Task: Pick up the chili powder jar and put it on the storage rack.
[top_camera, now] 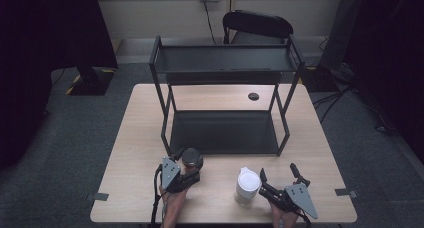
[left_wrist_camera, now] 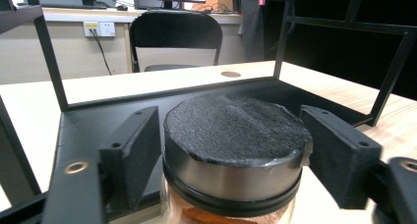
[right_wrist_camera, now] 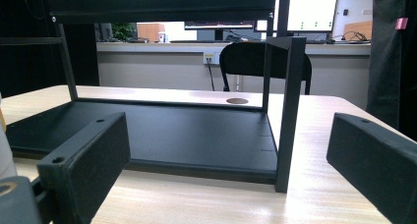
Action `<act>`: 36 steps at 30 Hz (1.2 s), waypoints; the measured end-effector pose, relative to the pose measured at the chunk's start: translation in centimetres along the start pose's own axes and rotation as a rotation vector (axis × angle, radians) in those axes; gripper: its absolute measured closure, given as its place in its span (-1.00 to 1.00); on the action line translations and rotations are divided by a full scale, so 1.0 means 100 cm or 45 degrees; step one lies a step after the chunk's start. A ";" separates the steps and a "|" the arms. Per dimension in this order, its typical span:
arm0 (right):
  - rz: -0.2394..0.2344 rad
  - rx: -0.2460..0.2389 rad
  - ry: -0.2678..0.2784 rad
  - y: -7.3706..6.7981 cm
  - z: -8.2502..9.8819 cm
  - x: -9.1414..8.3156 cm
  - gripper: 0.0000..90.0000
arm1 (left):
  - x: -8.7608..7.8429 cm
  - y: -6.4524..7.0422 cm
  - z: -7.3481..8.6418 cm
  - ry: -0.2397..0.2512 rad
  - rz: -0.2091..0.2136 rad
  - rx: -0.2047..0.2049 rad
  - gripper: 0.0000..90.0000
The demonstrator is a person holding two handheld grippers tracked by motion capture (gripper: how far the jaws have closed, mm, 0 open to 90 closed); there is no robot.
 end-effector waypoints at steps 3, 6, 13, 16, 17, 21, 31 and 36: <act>0.000 0.000 0.000 0.000 0.000 0.000 -0.96 | 0.001 0.000 0.001 -0.011 0.004 0.002 -0.39; 0.000 0.000 0.000 0.000 0.000 0.000 -0.96 | 0.001 0.001 0.002 -0.009 -0.006 0.004 -0.32; 0.000 0.000 0.000 0.000 0.000 0.000 -0.95 | 0.001 0.004 0.003 0.003 -0.027 0.023 -0.25; 0.000 0.000 0.000 0.000 0.000 0.000 -0.96 | 0.000 0.004 0.003 0.011 -0.037 0.028 -0.23; 0.000 0.000 0.000 0.000 0.000 0.000 -0.96 | 0.000 0.004 0.003 0.011 -0.037 0.028 -0.22; 0.000 0.000 0.000 0.000 0.000 0.000 -0.96 | -0.002 0.003 0.003 0.017 -0.032 0.017 -0.22; 0.000 0.000 0.000 0.000 0.000 0.000 -0.95 | -0.008 0.002 -0.001 0.038 -0.015 0.010 -0.21; 0.000 0.000 0.000 0.000 0.000 0.000 -0.95 | -0.013 0.000 -0.008 0.045 -0.013 0.019 -0.22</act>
Point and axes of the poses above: each handheld gripper's, and its own axes: x roughly forward along the jaws, z roughly out of its underside, y roughly to its right, the point moved 5 cm from there along x, roughly forward along the jaws, and after that the axes turned 5 degrees about y, right-handed, at the moved point
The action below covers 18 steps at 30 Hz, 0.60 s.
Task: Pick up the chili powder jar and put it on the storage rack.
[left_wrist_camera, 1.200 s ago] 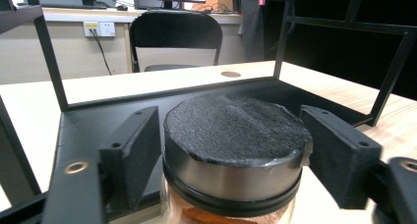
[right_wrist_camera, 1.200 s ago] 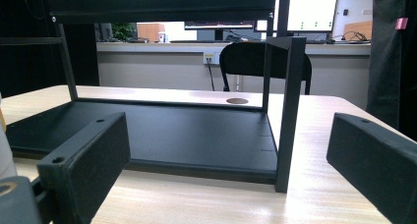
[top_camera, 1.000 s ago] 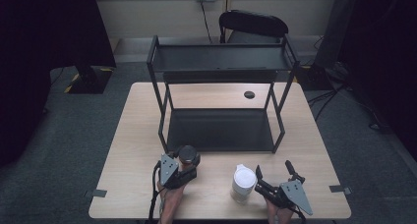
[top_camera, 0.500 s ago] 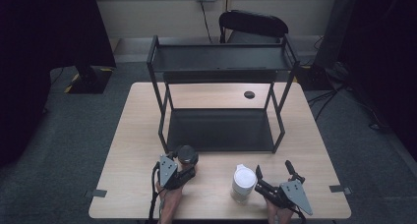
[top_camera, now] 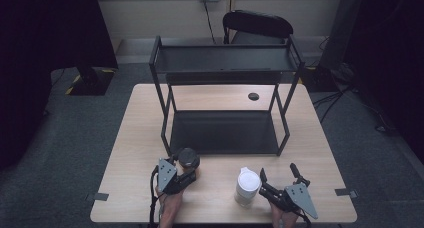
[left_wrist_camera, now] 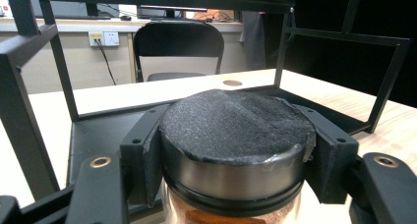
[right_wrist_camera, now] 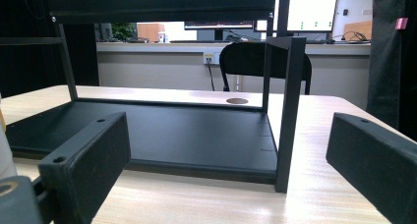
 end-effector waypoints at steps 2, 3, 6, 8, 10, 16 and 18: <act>0.000 0.000 0.000 0.000 0.000 0.000 -0.96 | -0.002 0.001 -0.003 0.003 0.000 -0.001 -0.22; 0.000 0.000 0.000 0.000 0.000 0.000 -0.96 | -0.002 0.001 -0.003 0.003 0.000 -0.001 -0.22; 0.000 0.000 0.000 0.000 0.000 0.000 -0.96 | -0.006 0.001 -0.010 0.026 0.012 0.001 -0.22; 0.000 0.000 0.000 0.000 0.000 0.000 -0.96 | -0.006 0.001 -0.012 0.030 0.016 0.002 -0.22; 0.000 0.000 0.000 0.000 0.000 0.000 -0.95 | -0.009 0.001 -0.018 0.046 0.027 0.002 -0.22; -0.001 0.000 0.000 0.000 0.000 0.000 -0.96 | -0.014 -0.001 -0.033 0.077 0.051 -0.004 -0.22; -0.001 0.000 0.000 0.000 0.000 0.000 -0.96 | -0.014 -0.002 -0.039 0.068 0.051 -0.004 -0.22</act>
Point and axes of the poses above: each handheld gripper's, and its own axes: x roughly forward along the jaws, z roughly out of its underside, y roughly to its right, the point moved 5 cm from there along x, roughly forward along the jaws, and after that the axes turned 5 degrees about y, right-handed, at the moved point
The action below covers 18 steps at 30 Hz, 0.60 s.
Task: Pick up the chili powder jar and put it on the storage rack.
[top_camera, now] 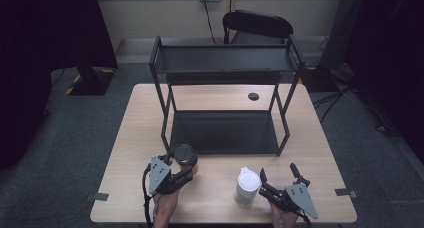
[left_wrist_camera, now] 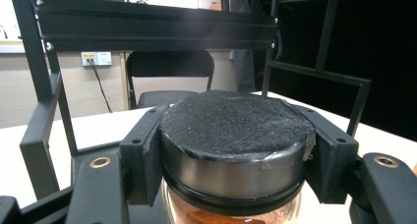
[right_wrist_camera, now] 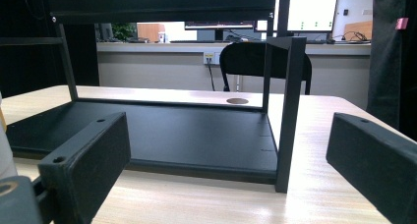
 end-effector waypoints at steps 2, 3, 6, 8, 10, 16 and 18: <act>-0.001 0.000 0.000 0.000 0.000 0.000 -0.96 | 0.000 0.000 -0.005 0.013 0.000 0.009 -0.22; -0.001 0.000 0.000 0.000 0.000 0.000 -0.96 | 0.000 0.000 -0.005 0.013 0.000 0.009 -0.22; -0.005 0.000 0.000 0.000 0.000 0.000 -0.96 | -0.001 -0.002 -0.012 0.028 0.011 0.023 -0.22; -0.007 0.000 0.000 0.001 0.000 0.000 -0.96 | -0.001 -0.004 -0.020 0.038 0.029 0.026 -0.22; -0.007 0.000 0.000 0.001 0.000 0.000 -0.96 | -0.001 -0.006 -0.026 0.045 0.039 0.021 -0.22; -0.011 0.000 0.000 0.001 0.000 0.000 -0.96 | -0.002 -0.007 -0.042 0.080 0.031 0.050 -0.22; -0.011 0.001 0.000 0.001 0.000 0.000 -0.96 | -0.001 -0.009 -0.047 0.091 0.035 0.049 -0.22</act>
Point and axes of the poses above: each handheld gripper's, and its own axes: x roughly forward along the jaws, z roughly out of its underside, y roughly to its right, the point moved 5 cm from there along x, roughly forward along the jaws, and after that the axes turned 5 degrees about y, right-handed, at the moved point
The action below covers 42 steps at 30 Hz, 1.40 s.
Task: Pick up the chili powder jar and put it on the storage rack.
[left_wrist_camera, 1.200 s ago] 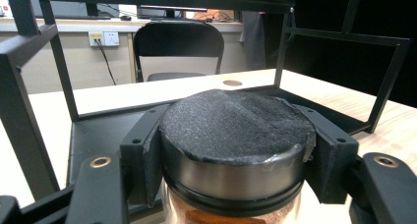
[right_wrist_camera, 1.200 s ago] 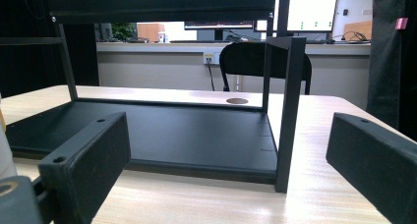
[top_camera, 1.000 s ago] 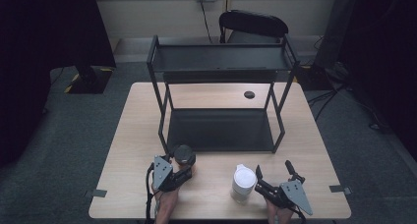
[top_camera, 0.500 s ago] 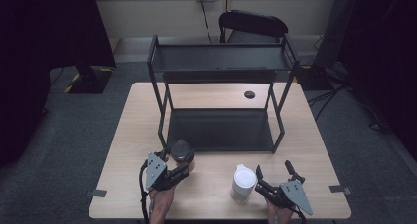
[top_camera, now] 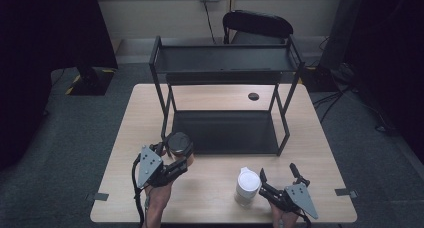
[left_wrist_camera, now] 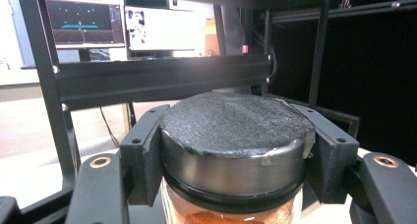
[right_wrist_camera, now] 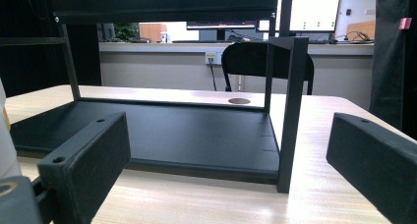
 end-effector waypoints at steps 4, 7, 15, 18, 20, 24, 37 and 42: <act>0.000 0.000 0.000 0.000 0.000 0.000 -0.96 | 0.003 -0.002 -0.009 0.019 0.001 0.012 -0.22; 0.000 0.000 0.000 0.000 0.000 0.000 -0.96 | 0.006 -0.006 -0.014 0.028 0.025 0.004 -0.22; -0.003 0.000 0.000 0.000 0.000 0.000 -0.96 | 0.018 -0.013 -0.035 0.059 0.033 0.026 -0.22; -0.003 0.000 0.000 0.000 0.000 0.000 -0.96 | 0.022 -0.018 -0.048 0.077 0.038 0.035 -0.22; -0.003 0.000 0.000 0.000 0.000 0.000 -0.96 | 0.024 -0.020 -0.053 0.093 0.044 0.030 -0.22; -0.003 0.001 0.000 0.000 0.000 0.000 -0.96 | 0.026 -0.023 -0.063 0.117 0.043 0.032 -0.22; -0.003 0.000 0.000 0.000 0.000 0.000 -0.96 | 0.045 -0.031 -0.102 0.139 0.053 0.045 -0.22; -0.003 0.001 0.000 0.000 0.000 0.000 -0.96 | 0.062 -0.037 -0.121 0.142 0.041 0.037 -0.22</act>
Point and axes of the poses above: each handheld gripper's, and its own axes: x roughly forward along the jaws, z roughly out of its underside, y roughly to its right, the point moved 5 cm from there along x, roughly forward along the jaws, and after that the axes turned 5 degrees about y, right-handed, at the moved point
